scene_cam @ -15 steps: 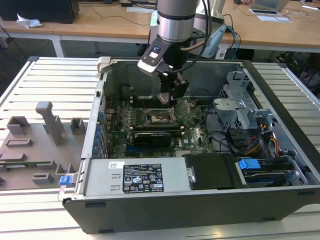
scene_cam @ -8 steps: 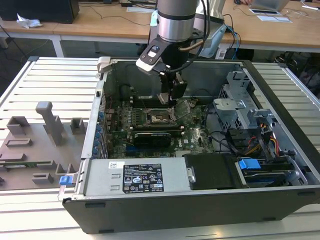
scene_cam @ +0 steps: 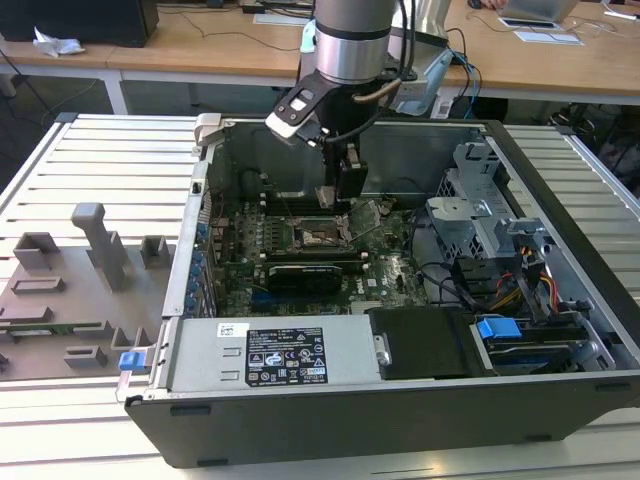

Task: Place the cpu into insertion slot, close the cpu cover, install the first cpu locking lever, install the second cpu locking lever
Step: 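Place the cpu into insertion slot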

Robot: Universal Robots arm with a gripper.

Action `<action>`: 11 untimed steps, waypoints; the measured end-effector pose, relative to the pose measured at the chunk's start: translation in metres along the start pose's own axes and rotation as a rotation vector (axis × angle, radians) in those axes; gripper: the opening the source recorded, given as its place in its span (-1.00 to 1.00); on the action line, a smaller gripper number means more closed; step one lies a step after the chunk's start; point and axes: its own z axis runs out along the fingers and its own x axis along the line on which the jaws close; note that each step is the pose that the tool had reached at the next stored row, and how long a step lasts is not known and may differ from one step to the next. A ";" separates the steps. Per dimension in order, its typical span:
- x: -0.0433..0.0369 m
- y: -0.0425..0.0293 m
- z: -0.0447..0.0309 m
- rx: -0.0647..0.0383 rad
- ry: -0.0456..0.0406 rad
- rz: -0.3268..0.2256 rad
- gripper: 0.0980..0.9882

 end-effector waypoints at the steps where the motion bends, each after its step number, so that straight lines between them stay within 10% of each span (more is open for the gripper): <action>1: 0.0000 0.0000 0.0000 0.000 -0.0006 0.008 0.00; 11: 0.0000 0.0003 0.0002 0.003 -0.0079 0.115 0.00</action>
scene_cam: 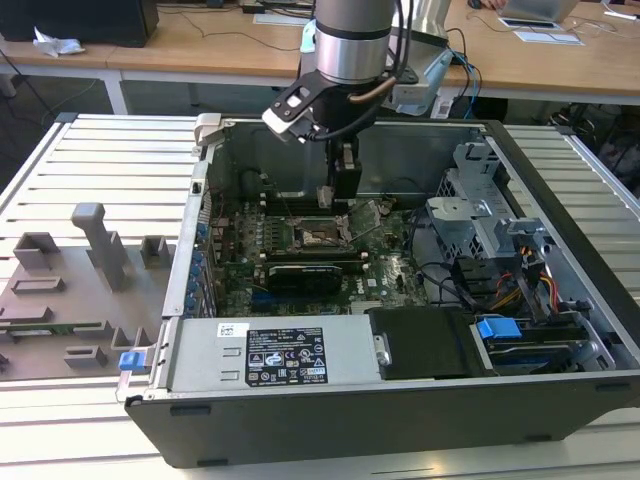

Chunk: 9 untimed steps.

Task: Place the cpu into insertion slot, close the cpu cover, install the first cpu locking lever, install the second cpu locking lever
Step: 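Place the cpu into insertion slot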

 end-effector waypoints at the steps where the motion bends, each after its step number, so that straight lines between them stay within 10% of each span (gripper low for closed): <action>1: 0.0000 0.0000 0.0000 0.000 -0.0008 0.012 0.00; 9: 0.0000 0.0002 0.0001 0.002 -0.0057 0.085 0.00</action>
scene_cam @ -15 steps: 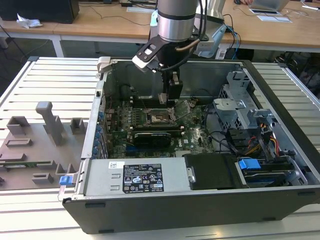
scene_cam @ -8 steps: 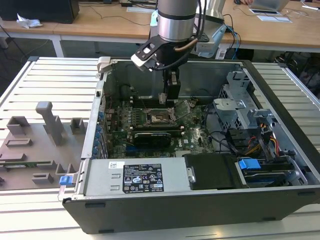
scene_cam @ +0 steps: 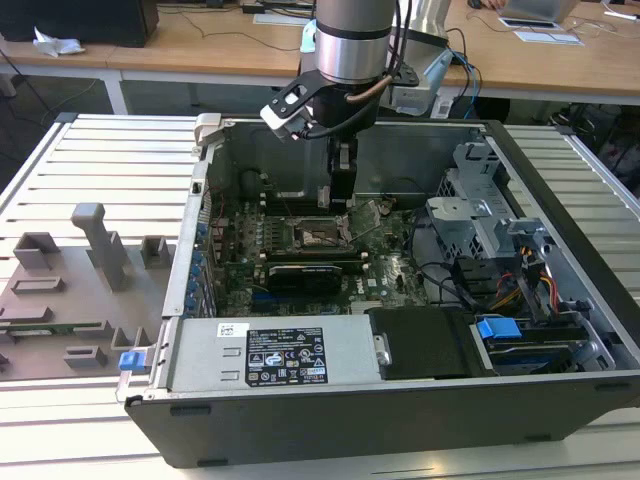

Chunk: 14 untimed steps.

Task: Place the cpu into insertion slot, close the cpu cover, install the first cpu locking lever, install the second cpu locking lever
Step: 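Place the cpu into insertion slot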

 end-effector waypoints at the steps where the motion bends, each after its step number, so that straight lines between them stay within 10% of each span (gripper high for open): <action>1: 0.0000 0.0000 0.0000 0.000 -0.0005 0.008 0.00; 14: 0.0000 0.0003 0.0002 0.003 -0.0102 0.154 0.00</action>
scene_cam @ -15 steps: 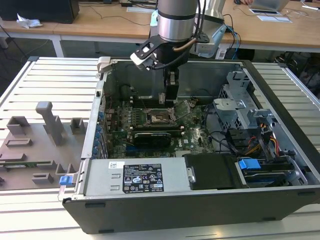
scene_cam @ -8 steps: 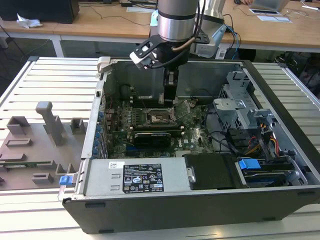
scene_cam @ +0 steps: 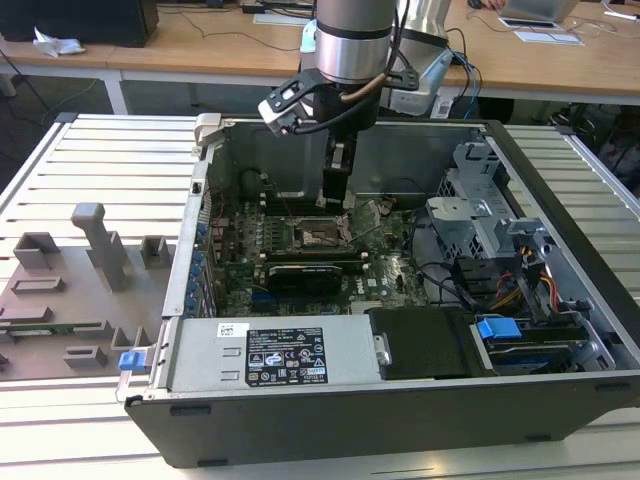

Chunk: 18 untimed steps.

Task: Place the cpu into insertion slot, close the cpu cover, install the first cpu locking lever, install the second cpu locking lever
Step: 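Place the cpu into insertion slot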

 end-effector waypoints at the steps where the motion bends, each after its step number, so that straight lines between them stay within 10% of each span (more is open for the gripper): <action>1: 0.0000 0.0000 0.0000 0.000 -0.0004 0.008 0.00; 10: 0.0001 0.0001 0.0001 0.001 -0.0019 0.029 0.00; 18: 0.0000 0.0000 0.0001 -0.006 0.0035 -0.177 0.00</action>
